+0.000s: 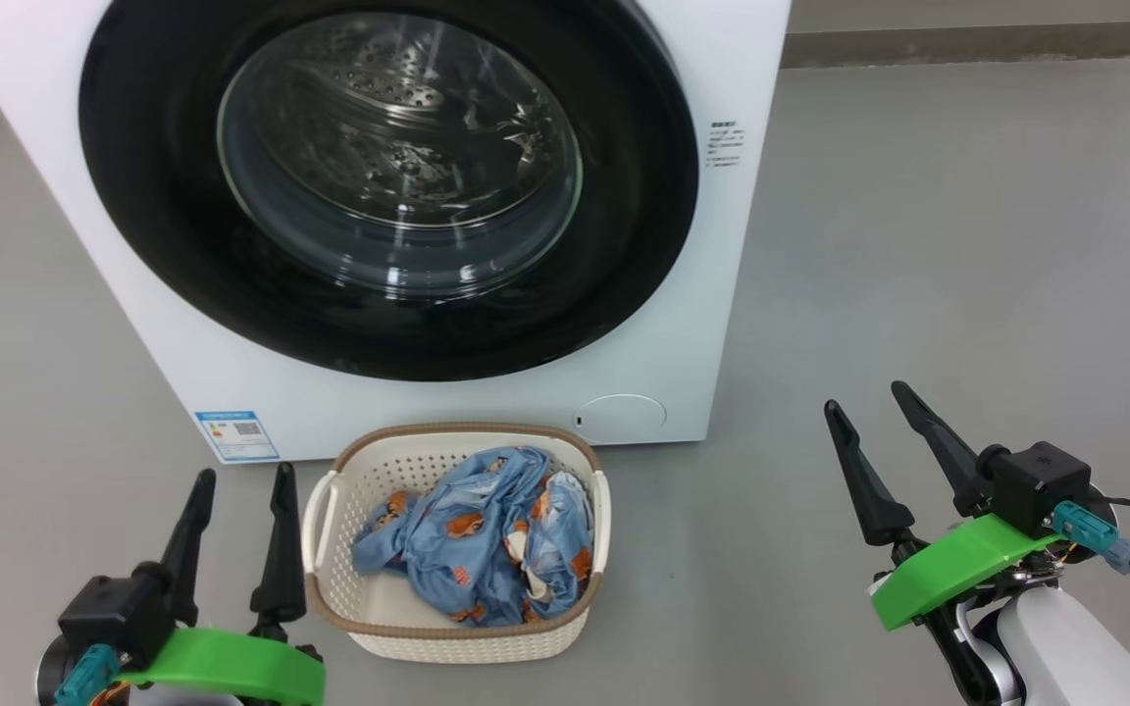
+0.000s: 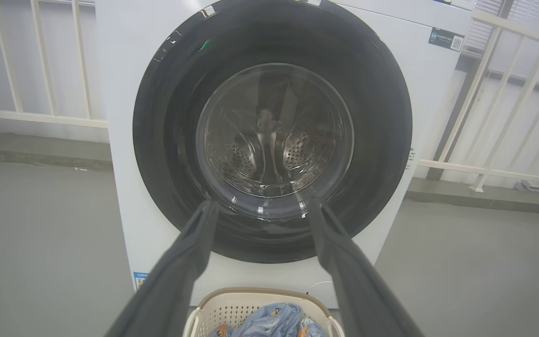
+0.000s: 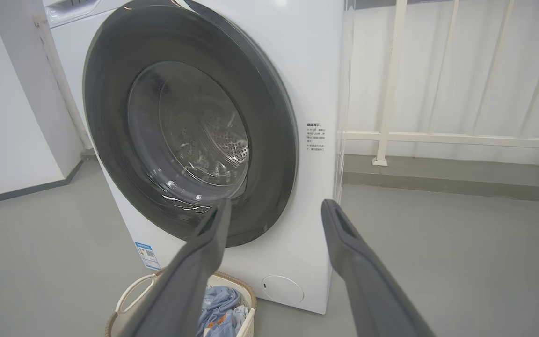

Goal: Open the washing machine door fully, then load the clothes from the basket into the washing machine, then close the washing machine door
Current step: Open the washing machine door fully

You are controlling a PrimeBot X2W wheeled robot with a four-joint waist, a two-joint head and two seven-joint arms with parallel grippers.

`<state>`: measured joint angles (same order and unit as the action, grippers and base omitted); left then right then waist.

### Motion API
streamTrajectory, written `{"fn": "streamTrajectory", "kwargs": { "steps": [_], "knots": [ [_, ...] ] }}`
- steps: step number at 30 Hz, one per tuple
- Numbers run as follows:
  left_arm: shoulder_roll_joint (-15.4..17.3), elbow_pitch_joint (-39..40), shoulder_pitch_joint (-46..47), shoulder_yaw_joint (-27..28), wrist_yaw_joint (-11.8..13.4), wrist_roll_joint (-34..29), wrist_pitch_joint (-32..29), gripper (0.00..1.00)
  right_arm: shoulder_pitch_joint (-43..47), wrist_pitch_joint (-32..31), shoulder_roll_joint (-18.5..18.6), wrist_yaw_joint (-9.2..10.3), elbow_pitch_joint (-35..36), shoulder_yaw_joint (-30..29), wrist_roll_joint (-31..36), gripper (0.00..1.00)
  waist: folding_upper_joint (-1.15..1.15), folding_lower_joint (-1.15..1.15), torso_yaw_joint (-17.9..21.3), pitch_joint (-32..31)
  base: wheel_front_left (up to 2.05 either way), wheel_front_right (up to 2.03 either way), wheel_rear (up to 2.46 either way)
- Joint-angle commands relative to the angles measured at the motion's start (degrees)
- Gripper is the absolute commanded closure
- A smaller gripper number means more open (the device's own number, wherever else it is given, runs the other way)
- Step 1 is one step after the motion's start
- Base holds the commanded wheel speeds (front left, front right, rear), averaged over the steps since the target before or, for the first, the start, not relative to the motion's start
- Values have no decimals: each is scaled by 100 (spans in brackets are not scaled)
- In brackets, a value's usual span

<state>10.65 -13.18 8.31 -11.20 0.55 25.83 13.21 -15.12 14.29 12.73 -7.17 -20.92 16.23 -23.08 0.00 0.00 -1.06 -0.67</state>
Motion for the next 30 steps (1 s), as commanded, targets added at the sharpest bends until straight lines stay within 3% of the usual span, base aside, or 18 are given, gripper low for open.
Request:
{"fn": "streamTrajectory", "kwargs": {
  "steps": [1, 30],
  "knots": [
    [123, 124, 275, 185, 11, 8, 71, 0, -213, 71, 38, -32, 121, 71, 15, 0, 0, 0, -1, -1, 45, 45, -90],
    [174, -15, 315, 91, 53, 115, 71, 0, -208, 71, 61, -32, 105, 99, -36, 0, 0, 0, -26, -1, 4, 4, -7]
  ]
}}
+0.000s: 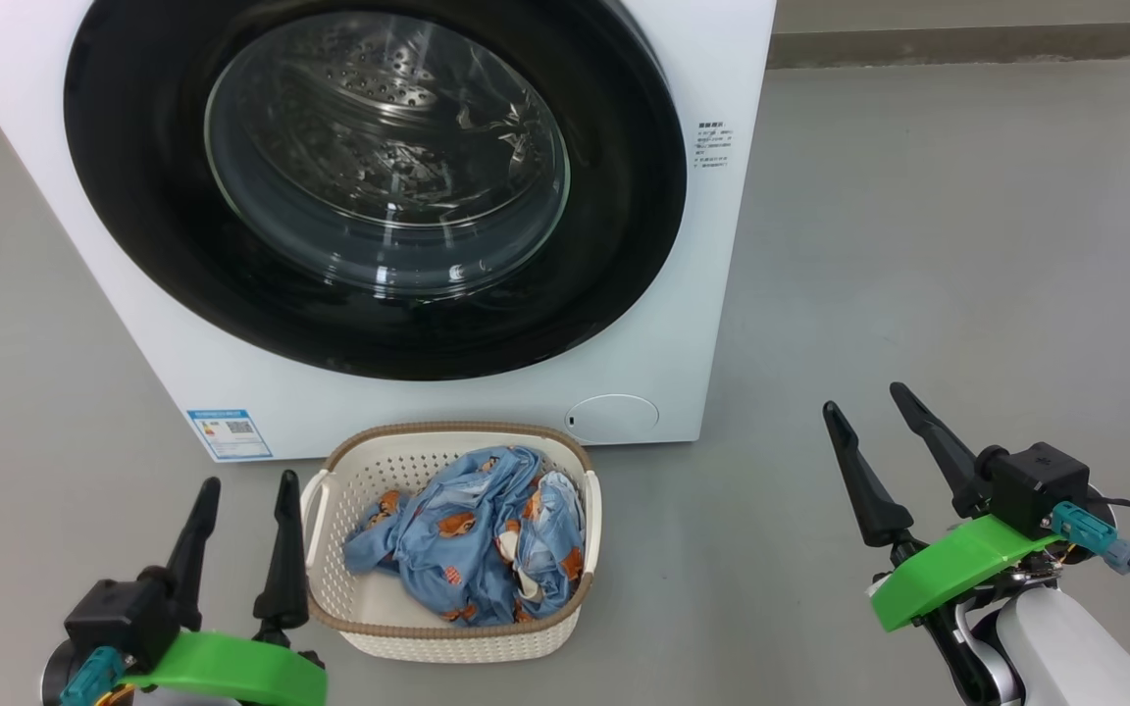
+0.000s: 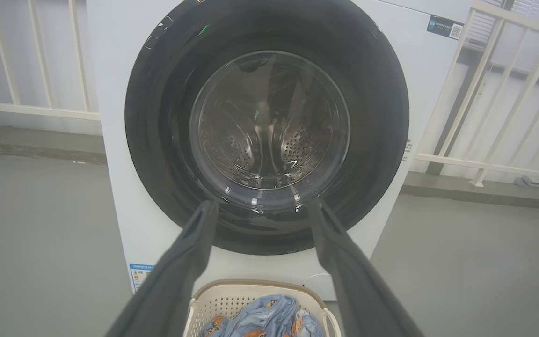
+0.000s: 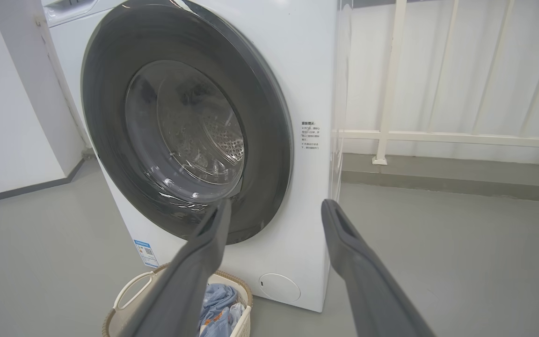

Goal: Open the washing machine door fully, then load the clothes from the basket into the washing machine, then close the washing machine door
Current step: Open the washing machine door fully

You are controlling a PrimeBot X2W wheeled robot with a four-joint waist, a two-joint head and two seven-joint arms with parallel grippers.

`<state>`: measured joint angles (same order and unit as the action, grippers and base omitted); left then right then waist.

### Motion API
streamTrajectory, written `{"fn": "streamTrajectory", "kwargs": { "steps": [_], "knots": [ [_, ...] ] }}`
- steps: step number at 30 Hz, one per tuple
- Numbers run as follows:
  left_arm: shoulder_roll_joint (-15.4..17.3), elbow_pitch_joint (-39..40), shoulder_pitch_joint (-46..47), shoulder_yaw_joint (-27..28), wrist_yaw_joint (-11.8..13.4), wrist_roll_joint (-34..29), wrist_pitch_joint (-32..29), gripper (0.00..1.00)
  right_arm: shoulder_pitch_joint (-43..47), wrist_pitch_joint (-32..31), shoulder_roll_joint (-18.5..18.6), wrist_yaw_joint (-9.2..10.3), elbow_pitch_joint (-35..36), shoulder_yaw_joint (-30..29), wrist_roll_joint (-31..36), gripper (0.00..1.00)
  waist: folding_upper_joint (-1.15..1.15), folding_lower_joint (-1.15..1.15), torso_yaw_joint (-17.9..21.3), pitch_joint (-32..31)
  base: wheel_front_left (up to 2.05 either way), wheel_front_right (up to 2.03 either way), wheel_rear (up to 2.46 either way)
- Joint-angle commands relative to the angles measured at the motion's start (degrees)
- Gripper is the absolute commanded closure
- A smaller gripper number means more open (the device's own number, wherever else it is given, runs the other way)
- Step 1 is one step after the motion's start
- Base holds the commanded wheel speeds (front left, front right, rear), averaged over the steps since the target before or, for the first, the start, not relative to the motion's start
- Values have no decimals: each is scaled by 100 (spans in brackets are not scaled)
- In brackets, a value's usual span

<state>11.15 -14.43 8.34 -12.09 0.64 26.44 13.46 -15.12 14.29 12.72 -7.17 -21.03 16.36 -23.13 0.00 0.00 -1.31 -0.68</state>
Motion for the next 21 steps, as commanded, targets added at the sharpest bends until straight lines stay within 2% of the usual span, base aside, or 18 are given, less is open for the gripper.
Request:
{"fn": "streamTrajectory", "kwargs": {
  "steps": [1, 21],
  "knots": [
    [124, 108, 313, 179, 46, 60, 47, 0, -209, 71, 66, -32, 112, 86, -33, 0, 0, 0, -3, 1, 0, 0, 0],
    [92, 102, 304, 164, 181, 88, 81, 0, -417, 71, 154, -32, 1, 64, -232, 0, 0, 0, -69, 195, 0, 0, 0]
  ]
}}
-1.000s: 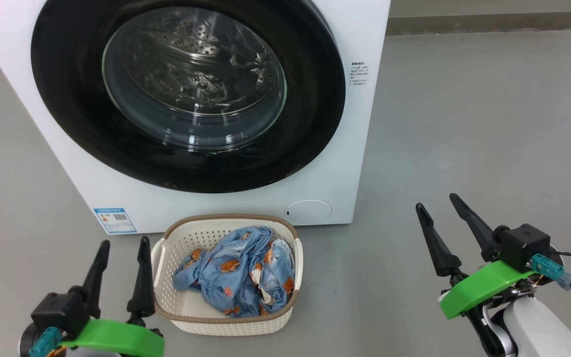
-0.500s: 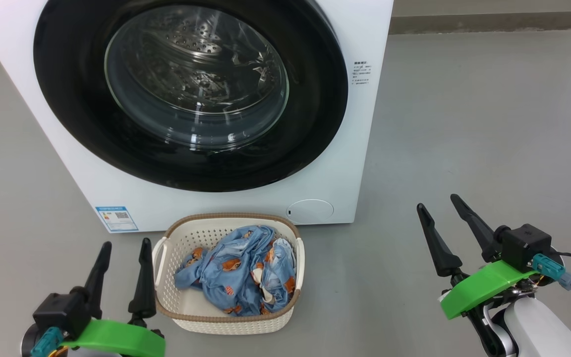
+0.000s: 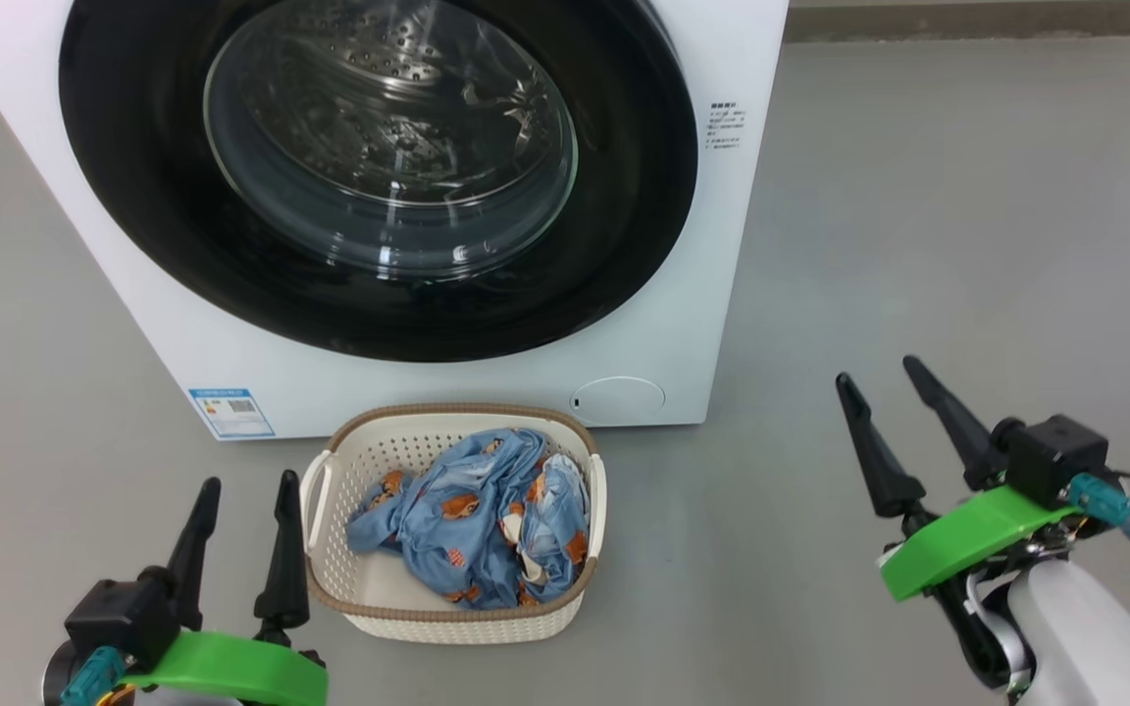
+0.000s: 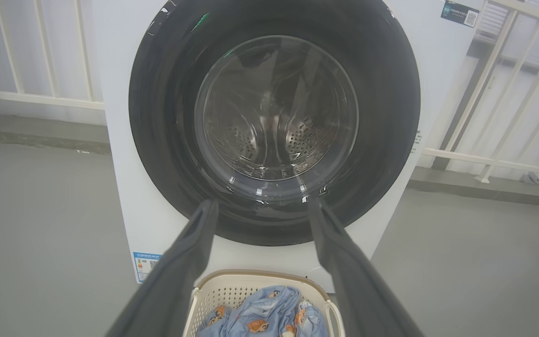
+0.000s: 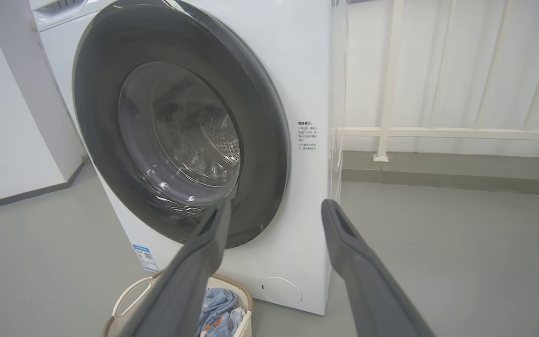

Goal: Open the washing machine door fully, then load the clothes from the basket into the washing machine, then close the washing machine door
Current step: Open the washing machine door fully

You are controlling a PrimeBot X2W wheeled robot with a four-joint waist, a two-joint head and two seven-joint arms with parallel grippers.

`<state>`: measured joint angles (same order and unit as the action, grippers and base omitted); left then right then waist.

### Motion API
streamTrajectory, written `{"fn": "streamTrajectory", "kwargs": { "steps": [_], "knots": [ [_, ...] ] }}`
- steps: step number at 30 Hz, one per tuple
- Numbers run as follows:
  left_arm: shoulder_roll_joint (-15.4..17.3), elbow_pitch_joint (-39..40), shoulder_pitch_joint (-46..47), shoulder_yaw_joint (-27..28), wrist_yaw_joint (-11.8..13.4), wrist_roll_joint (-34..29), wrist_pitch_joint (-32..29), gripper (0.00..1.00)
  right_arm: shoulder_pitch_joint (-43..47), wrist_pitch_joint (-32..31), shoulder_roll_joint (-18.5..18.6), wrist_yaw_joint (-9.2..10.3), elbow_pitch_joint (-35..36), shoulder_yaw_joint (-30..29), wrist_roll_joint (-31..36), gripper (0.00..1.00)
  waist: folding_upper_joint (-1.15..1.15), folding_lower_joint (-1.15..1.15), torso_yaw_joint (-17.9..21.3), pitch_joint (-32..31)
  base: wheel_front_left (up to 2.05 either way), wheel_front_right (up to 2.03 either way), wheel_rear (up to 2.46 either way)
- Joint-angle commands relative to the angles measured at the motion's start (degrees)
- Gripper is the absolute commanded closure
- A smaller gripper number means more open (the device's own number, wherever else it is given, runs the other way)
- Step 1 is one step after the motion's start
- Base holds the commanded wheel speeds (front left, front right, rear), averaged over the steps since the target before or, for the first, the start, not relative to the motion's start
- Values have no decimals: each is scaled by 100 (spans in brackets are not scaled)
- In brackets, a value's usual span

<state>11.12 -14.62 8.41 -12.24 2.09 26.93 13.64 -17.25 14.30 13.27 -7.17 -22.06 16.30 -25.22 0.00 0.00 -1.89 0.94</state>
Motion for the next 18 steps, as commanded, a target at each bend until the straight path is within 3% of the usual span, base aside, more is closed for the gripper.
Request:
{"fn": "streamTrajectory", "kwargs": {
  "steps": [1, 18],
  "knots": [
    [94, 126, 308, 175, 39, 35, 65, 0, -238, 70, 121, -32, 95, 64, -38, 0, 0, 0, -19, 59, 0, 0, 0],
    [103, 314, 508, 140, 31, 48, 89, 0, -1011, 70, 565, -32, -5, -250, -357, 0, 0, 0, -292, 623, 0, 0, 0]
  ]
}}
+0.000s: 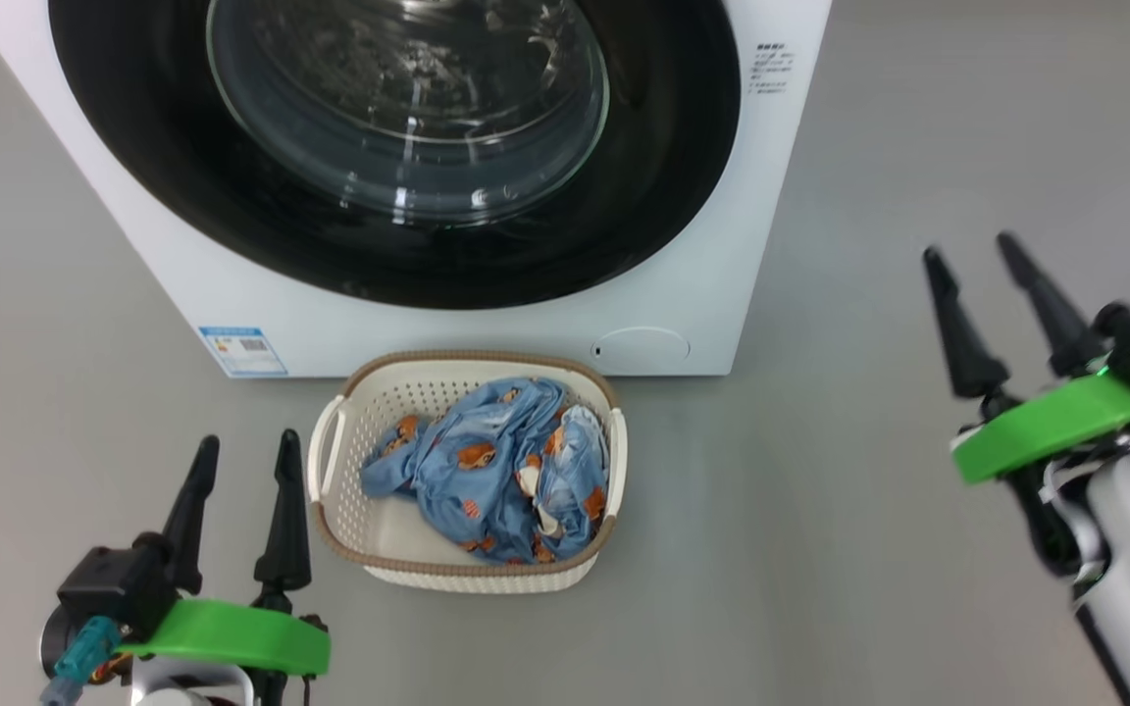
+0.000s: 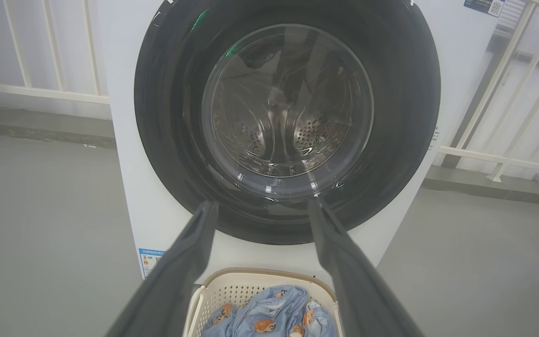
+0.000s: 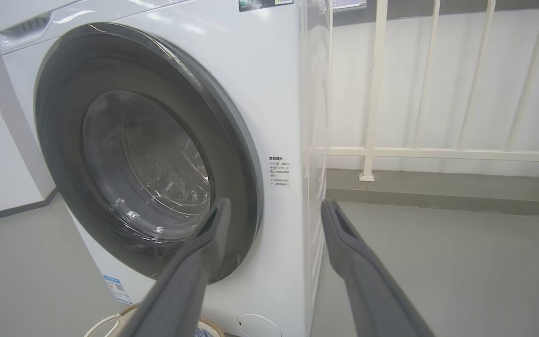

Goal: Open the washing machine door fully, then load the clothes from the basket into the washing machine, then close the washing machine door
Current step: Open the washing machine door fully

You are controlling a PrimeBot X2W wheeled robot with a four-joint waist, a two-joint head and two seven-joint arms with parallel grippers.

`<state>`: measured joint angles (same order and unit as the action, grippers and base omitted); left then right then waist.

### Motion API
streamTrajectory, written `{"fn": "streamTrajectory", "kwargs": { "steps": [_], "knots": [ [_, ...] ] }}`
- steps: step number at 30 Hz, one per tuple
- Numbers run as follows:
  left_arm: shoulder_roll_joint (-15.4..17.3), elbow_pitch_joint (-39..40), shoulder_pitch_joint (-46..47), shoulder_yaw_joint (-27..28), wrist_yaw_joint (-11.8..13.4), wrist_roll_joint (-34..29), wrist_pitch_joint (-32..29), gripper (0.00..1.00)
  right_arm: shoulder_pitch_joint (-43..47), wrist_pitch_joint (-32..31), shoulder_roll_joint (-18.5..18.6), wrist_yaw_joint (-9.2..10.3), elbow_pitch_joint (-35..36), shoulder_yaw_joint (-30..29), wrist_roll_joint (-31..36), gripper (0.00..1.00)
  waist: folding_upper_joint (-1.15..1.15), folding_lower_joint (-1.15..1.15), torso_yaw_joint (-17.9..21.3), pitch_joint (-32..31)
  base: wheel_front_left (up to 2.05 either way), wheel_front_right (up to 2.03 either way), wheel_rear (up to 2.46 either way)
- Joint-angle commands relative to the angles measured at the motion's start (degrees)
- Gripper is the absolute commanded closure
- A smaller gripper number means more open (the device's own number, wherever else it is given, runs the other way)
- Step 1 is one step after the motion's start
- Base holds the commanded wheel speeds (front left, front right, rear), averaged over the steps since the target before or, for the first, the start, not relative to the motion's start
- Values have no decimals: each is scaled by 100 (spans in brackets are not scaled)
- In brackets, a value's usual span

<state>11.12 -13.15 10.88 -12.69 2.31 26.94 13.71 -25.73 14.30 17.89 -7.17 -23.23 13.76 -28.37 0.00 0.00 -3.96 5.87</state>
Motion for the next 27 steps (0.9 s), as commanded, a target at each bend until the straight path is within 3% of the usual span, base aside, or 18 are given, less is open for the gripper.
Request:
{"fn": "streamTrajectory", "kwargs": {
  "steps": [1, 2, 3, 4, 5, 7, 12, 19, 27],
  "knots": [
    [104, 178, 282, 189, 13, 44, 84, 0, -221, 70, 128, -32, 108, -29, -68, 0, 0, 0, -110, 178, 0, 0, 0],
    [105, 191, 304, 195, 15, 43, 87, 0, -279, 70, 141, -32, 110, -70, -113, 0, 0, 0, -134, 226, 0, 0, 0],
    [105, 204, 328, 198, 16, 40, 89, 0, -339, 70, 155, -32, 112, -108, -162, 20, 0, 0, -156, 276, 0, 0, 0],
    [104, 217, 351, 199, 15, 36, 91, 0, -401, 70, 179, -32, 107, -134, -198, 34, 0, 0, -176, 325, 0, 0, 0],
    [102, 229, 375, 198, 12, 32, 93, 0, -469, 70, 198, -32, 104, -163, -254, 61, 0, 0, -199, 376, 0, 0, 0],
    [92, 248, 418, 194, 6, 24, 98, 0, -608, 70, 242, -32, 107, -223, -389, 100, 0, 0, -246, 472, 0, 0, 0],
    [37, 291, 517, 232, 32, 26, 109, 0, -971, 70, 252, -32, 41, -515, -1166, 100, 0, 0, -362, 728, 0, 0, 0],
    [-32, 297, 643, 281, 31, 1, 120, 0, -1622, -116, 541, -32, -176, -326, -2241, 100, 0, 0, -483, 1013, 0, 0, 0],
    [-210, 254, 740, 336, -38, -39, 127, 0, -2236, -940, 661, -32, -482, -393, -4365, 100, 0, 0, -633, 1183, 0, 0, 0]
  ]
}}
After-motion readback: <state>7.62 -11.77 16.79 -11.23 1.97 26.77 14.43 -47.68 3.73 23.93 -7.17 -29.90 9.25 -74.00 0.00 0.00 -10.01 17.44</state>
